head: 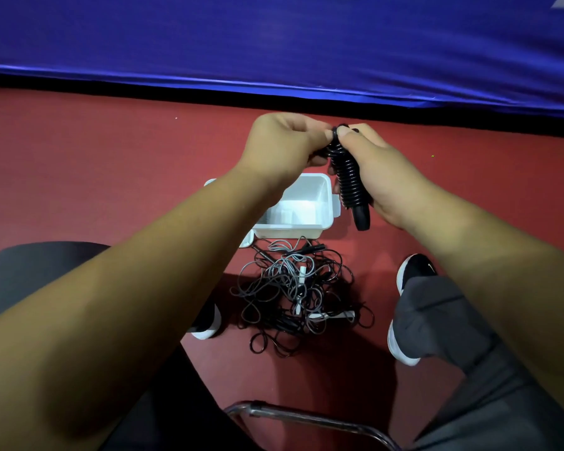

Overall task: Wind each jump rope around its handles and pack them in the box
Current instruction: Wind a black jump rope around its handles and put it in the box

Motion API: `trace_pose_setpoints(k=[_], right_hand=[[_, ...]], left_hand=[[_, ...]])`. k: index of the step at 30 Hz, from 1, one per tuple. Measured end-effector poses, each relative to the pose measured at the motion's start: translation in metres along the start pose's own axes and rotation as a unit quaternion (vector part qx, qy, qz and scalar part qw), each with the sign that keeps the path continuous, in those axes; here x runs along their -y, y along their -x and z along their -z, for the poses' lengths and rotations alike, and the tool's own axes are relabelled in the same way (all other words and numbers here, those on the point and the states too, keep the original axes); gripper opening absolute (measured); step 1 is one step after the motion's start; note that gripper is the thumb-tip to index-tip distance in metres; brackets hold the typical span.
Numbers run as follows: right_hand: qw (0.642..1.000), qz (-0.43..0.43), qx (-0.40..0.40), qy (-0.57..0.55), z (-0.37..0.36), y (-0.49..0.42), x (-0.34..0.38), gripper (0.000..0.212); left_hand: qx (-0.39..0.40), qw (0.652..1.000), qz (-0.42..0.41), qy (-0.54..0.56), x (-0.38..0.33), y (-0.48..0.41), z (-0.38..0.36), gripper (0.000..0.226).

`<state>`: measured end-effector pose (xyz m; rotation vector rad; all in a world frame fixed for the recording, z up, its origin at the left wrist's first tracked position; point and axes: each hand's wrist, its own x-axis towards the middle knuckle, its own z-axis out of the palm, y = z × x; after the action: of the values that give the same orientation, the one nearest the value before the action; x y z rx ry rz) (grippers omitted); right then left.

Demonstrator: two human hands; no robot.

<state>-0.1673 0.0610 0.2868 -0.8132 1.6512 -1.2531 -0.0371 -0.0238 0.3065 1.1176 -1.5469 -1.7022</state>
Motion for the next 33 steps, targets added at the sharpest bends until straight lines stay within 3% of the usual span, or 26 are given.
trace_pose_setpoints(k=[4,9,23,28,33], right_hand=[[0.999,-0.013,-0.018,-0.045,0.002,-0.002,0.002,0.024],[0.998,-0.012,-0.033,-0.044,0.002,-0.002,0.005,0.026],[1.0,0.001,-0.019,0.019,0.004,-0.006,-0.001,0.026],[0.998,-0.03,-0.039,-0.033,0.011,-0.012,-0.003,0.048],[0.999,-0.012,-0.027,-0.032,0.012,-0.012,-0.006,0.03]], left_hand=[[0.024,0.998,0.035,0.042,-0.005,-0.004,0.0,0.022],[-0.011,0.998,0.041,0.055,0.0,-0.007,0.002,0.022],[-0.018,0.987,-0.087,-0.131,0.002,-0.01,0.001,0.016],[-0.014,0.981,-0.109,-0.159,-0.001,-0.006,-0.001,0.005],[-0.032,0.978,-0.111,-0.176,0.001,-0.006,-0.001,0.017]])
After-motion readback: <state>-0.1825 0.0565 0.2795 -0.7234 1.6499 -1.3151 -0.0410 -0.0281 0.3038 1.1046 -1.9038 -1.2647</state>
